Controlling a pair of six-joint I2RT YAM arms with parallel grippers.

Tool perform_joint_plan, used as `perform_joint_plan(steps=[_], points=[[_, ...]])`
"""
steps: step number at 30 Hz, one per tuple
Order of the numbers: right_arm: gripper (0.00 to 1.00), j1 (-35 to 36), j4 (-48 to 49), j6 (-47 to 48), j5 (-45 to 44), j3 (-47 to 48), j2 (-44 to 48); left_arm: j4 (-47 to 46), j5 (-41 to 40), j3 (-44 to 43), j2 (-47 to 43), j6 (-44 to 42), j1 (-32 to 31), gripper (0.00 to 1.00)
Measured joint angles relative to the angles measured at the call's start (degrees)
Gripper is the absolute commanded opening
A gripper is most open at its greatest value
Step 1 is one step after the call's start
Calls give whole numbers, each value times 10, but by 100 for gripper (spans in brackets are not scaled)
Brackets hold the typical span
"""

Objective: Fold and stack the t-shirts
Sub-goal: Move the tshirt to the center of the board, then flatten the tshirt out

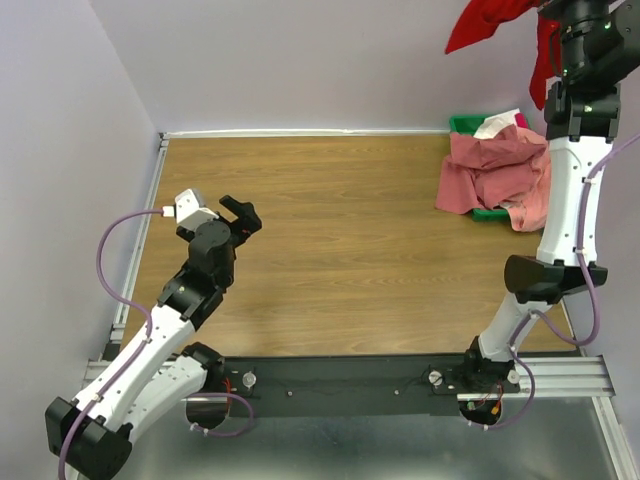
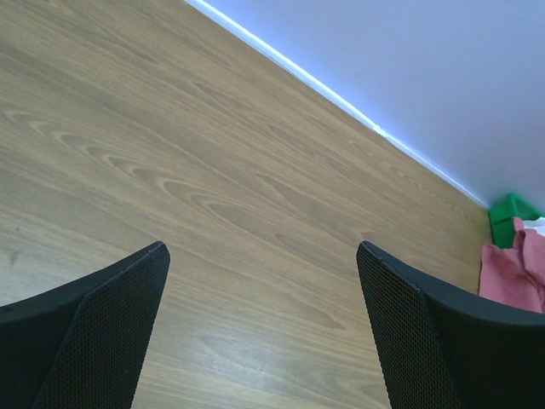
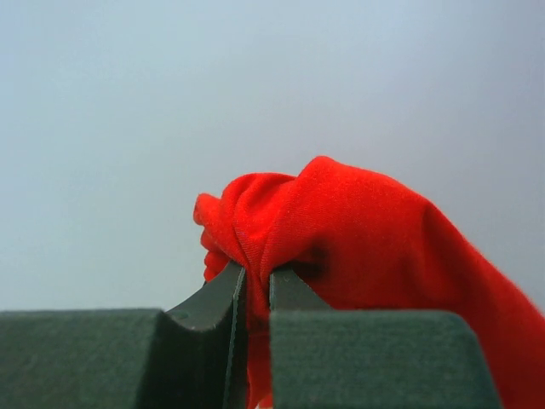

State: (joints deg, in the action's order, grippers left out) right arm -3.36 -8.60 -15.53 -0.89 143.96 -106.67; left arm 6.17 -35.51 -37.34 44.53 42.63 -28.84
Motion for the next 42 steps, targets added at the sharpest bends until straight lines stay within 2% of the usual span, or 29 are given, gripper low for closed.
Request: perform_joint_plan(steps=[5,9,14,17,19,20,21,22,23,24,25,26,31,37,42], points=[[0,27,19,-45,170,-18,26,-3,7,0,-20,0,0,99],[1,73,26,-77,268,-64,40,-7,18,0,-38,0,0,99],[0,149,21,-100,334,-127,43,0,35,0,-67,4,0,99],[1,202,25,-108,357,-210,62,8,42,0,-94,13,0,99],[9,221,30,-112,360,-280,83,18,43,0,-114,21,0,99],[17,229,29,-114,357,-336,103,24,43,0,-122,26,0,99],[45,231,29,-114,348,-397,124,29,43,1,-130,30,0,99],[56,231,26,-113,337,-448,144,37,43,4,-141,35,0,99],[84,230,34,-108,304,-529,174,39,43,5,-147,39,0,99],[95,228,30,-110,279,-581,195,42,43,8,-153,43,0,99],[100,227,27,-114,239,-628,212,42,43,11,-155,46,0,99],[100,227,29,-117,180,-698,236,44,45,14,-154,49,0,99],[100,224,1,-129,16,-850,283,48,66,26,-97,55,0,99],[100,223,-6,-145,-34,-945,383,32,130,73,15,57,0,99],[100,223,0,-160,-46,-986,402,-1,198,127,82,59,0,99]])
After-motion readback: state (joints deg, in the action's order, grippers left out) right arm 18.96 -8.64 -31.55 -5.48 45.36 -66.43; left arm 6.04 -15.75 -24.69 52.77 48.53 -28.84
